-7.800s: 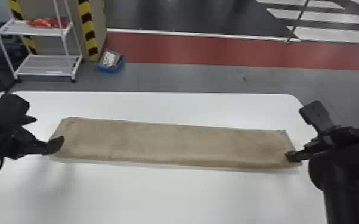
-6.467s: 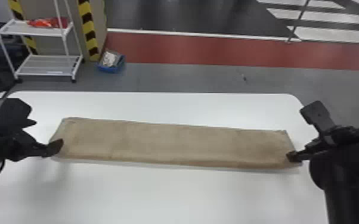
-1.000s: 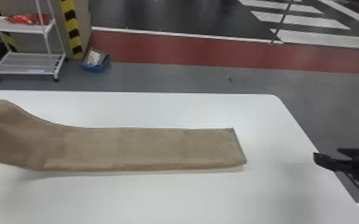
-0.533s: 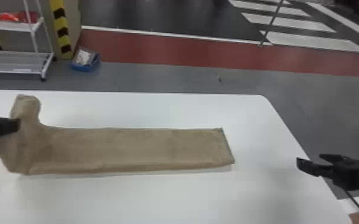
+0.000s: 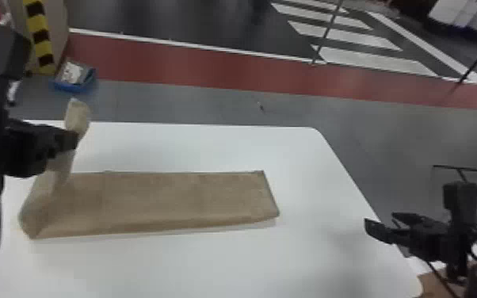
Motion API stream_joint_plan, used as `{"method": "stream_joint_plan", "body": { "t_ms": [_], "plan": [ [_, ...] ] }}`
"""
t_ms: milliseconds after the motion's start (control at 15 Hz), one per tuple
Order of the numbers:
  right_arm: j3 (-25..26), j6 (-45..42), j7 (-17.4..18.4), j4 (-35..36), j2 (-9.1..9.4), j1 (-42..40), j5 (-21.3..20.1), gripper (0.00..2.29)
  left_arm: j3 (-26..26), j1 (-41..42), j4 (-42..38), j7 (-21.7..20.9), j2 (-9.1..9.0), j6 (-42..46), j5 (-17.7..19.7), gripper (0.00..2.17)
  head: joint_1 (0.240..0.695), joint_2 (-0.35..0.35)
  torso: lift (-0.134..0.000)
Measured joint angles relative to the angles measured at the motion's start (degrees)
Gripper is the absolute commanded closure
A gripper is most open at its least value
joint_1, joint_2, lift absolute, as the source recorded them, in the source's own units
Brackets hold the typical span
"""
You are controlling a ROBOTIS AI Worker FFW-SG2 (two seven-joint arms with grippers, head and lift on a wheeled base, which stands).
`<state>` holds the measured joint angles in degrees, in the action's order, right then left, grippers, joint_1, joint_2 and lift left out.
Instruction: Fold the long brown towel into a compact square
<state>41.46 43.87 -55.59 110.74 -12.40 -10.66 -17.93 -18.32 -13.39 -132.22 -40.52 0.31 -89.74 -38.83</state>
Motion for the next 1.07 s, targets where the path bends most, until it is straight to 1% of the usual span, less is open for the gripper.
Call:
{"method": "stream_joint_plan", "body": {
  "t_ms": [267,400,600,933,1000,1067],
  "plan": [
    [0.20,-0.65,0.04,-0.42,-0.04,-0.14,0.09,0.18,-6.68,-0.90,3.38,2.08,-0.22,-0.05,-3.91,1.73,0.695,-0.350,-0.125],
    [0.19,-0.66,0.04,-0.44,-0.06,-0.12,0.09,0.18,-9.21,-1.66,6.62,3.26,-0.22,-0.05,-5.30,1.73,0.695,-0.350,-0.125],
    [0.22,-0.67,0.04,-0.55,-0.03,-0.14,0.09,0.18,-11.07,-2.55,10.35,4.51,-0.22,-0.05,-5.29,1.73,0.695,-0.350,-0.125],
    [0.53,-1.29,0.37,-1.50,-0.16,-0.08,0.09,0.18,-14.14,-2.61,11.47,5.12,-0.22,-0.05,-4.07,1.72,0.695,-0.350,-0.125],
    [0.50,-1.44,0.44,-1.70,-0.16,0.02,0.09,0.18,-14.75,-2.56,11.95,5.67,-0.22,-0.05,-3.86,1.48,0.695,-0.350,-0.125],
    [0.44,-1.51,0.48,-1.86,-0.17,0.20,0.09,0.18,-15.45,-2.36,12.50,6.39,-0.22,-0.04,-3.62,0.74,0.695,-0.350,-0.125]
  ]
}}
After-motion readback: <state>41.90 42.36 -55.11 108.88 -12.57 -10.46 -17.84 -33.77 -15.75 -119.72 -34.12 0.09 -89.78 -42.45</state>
